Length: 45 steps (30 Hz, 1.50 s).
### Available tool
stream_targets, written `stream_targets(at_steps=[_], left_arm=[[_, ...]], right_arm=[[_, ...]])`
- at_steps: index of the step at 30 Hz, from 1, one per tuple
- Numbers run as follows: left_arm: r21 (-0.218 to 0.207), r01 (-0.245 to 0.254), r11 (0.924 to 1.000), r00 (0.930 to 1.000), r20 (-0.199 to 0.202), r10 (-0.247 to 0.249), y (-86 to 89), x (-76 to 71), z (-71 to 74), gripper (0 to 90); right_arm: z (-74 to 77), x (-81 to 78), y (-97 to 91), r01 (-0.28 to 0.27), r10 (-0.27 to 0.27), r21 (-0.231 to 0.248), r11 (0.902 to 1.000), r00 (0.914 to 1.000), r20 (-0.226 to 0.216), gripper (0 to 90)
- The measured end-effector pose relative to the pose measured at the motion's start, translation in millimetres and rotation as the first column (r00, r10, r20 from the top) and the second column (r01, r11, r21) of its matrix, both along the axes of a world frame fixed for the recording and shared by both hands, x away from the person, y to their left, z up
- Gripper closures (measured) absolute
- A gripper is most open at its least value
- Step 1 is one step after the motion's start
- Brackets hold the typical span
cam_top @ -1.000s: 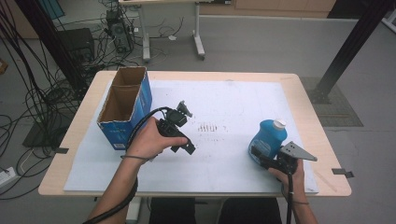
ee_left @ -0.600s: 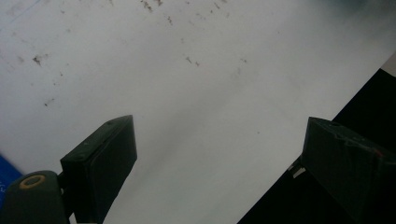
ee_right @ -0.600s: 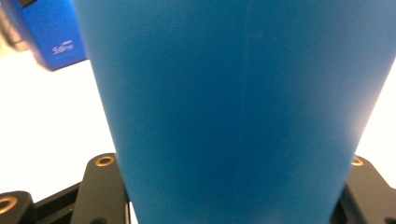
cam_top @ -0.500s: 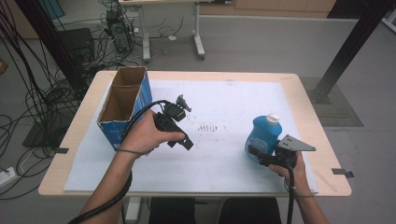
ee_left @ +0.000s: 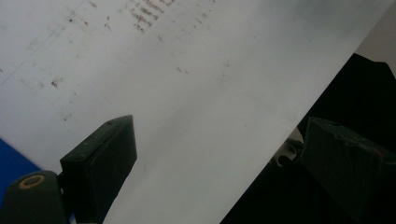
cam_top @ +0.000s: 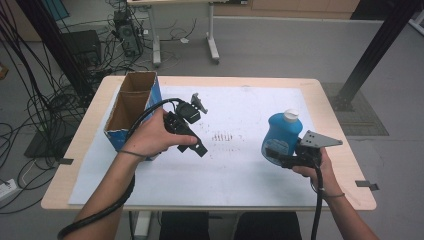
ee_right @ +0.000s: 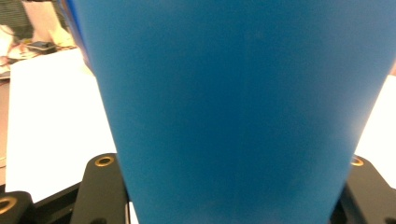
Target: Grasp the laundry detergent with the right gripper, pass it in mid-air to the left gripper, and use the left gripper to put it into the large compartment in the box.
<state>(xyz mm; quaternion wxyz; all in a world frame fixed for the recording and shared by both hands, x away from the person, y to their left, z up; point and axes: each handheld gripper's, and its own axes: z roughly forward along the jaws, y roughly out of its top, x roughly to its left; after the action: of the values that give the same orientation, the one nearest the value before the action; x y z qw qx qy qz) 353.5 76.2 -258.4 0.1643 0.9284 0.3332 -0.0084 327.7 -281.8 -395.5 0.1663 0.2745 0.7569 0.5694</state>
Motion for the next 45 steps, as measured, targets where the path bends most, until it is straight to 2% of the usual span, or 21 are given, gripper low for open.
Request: stream_targets(at_steps=[6,7,11,13,16,18,19,22,25,26,31,32,33,34,35,36,38,40,43,44,45], left_arm=[[0.007,0.034,0.9994,0.9994,0.005,-0.034,-2.1,1.6,9.4,10.6],[0.005,0.052,0.9987,0.9986,0.007,-0.052,-2.8,2.9,14.2,10.6],[-0.001,0.078,0.9969,0.9969,0.008,-0.078,-4.0,3.6,19.8,10.6],[0.011,0.093,0.9956,0.9956,0.010,-0.093,-5.3,4.2,22.8,10.6],[0.014,0.140,0.9901,0.9902,0.005,-0.140,-8.8,4.6,27.9,10.6],[0.013,0.152,0.9883,0.9884,0.002,-0.152,-10.1,4.1,29.4,10.6],[0.009,0.180,0.9836,0.9837,0.003,-0.180,-12.8,3.5,34.0,10.6],[0.001,0.193,0.9811,0.9811,0.004,-0.193,-15.1,2.7,38.0,10.6],[0.007,0.235,0.9720,0.9719,0.013,-0.235,-20.6,0.9,48.2,10.6],[0.007,0.235,0.9720,0.9719,0.013,-0.235,-20.6,0.9,48.2,10.6],[0.004,0.287,0.9578,0.9575,0.023,-0.287,-27.0,-1.6,62.2,10.6],[0.004,0.287,0.9578,0.9575,0.023,-0.287,-27.0,-1.6,62.2,10.7],[0.000,0.318,0.9482,0.9480,0.022,-0.317,-29.0,-2.7,65.9,10.6],[0.000,0.318,0.9482,0.9480,0.022,-0.317,-29.0,-2.7,65.9,10.7],[0.004,0.339,0.9407,0.9404,0.024,-0.339,-31.1,-4.2,68.9,10.7],[0.004,0.339,0.9407,0.9404,0.024,-0.339,-31.1,-4.2,68.9,10.7],[0.016,0.360,0.9328,0.9323,0.029,-0.360,-33.9,-5.4,73.2,10.7],[0.017,0.366,0.9305,0.9301,0.027,-0.366,-34.6,-5.4,74.8,10.7],[0.025,0.386,0.9220,0.9216,0.031,-0.387,-37.5,-6.6,82.1,10.7],[0.025,0.386,0.9220,0.9216,0.031,-0.387,-37.5,-6.6,82.1,10.7],[0.028,0.396,0.9180,0.9174,0.034,-0.396,-38.7,-7.7,85.4,10.7]], right_arm=[[10.0,4.8,2.7,-0.053,0.053,0.000,0.9986,0.9986,-0.002,40.4],[13.8,6.5,3.8,-0.079,0.079,-0.003,0.9969,0.9969,-0.001,40.4],[20.3,8.0,5.8,-0.116,0.116,-0.011,0.9932,0.9932,-0.002,40.4],[25.7,9.1,7.1,-0.146,0.146,0.003,0.9893,0.9892,-0.008,40.4],[29.9,10.7,8.2,-0.175,0.175,0.014,0.9845,0.9845,-0.012,40.4],[31.2,11.0,8.6,-0.183,0.183,0.012,0.9831,0.9831,-0.012,40.4],[33.8,11.3,8.9,-0.200,0.200,0.005,0.9798,0.9798,-0.011,40.4],[37.3,11.8,8.5,-0.217,0.218,0.010,0.9760,0.9760,-0.012,40.4],[42.2,11.9,7.1,-0.240,0.240,0.023,0.9706,0.9706,-0.019,40.4],[42.2,11.9,7.1,-0.240,0.240,0.023,0.9706,0.9706,-0.019,40.4],[48.7,11.7,5.7,-0.286,0.286,0.018,0.9581,0.9578,-0.025,40.4],[50.0,11.3,5.6,-0.298,0.299,0.016,0.9544,0.9539,-0.029,40.4],[50.7,11.2,5.7,-0.307,0.307,0.015,0.9516,0.9512,-0.031,40.4],[50.7,11.2,5.7,-0.307,0.307,0.015,0.9516,0.9512,-0.031,40.4],[52.6,10.6,6.1,-0.325,0.326,0.011,0.9455,0.9449,-0.034,40.4],[53.9,10.1,6.5,-0.338,0.338,0.008,0.9410,0.9404,-0.034,40.4],[55.8,9.2,7.4,-0.352,0.352,0.010,0.9360,0.9353,-0.036,40.4],[58.7,7.7,9.3,-0.371,0.371,0.011,0.9286,0.9280,-0.034,40.4],[62.8,6.1,12.8,-0.394,0.394,0.010,0.9192,0.9189,-0.026,40.4],[62.8,6.1,12.8,-0.394,0.394,0.010,0.9192,0.9189,-0.026,40.4],[65.0,5.4,15.1,-0.405,0.405,0.015,0.9142,0.9138,-0.025,40.4]])
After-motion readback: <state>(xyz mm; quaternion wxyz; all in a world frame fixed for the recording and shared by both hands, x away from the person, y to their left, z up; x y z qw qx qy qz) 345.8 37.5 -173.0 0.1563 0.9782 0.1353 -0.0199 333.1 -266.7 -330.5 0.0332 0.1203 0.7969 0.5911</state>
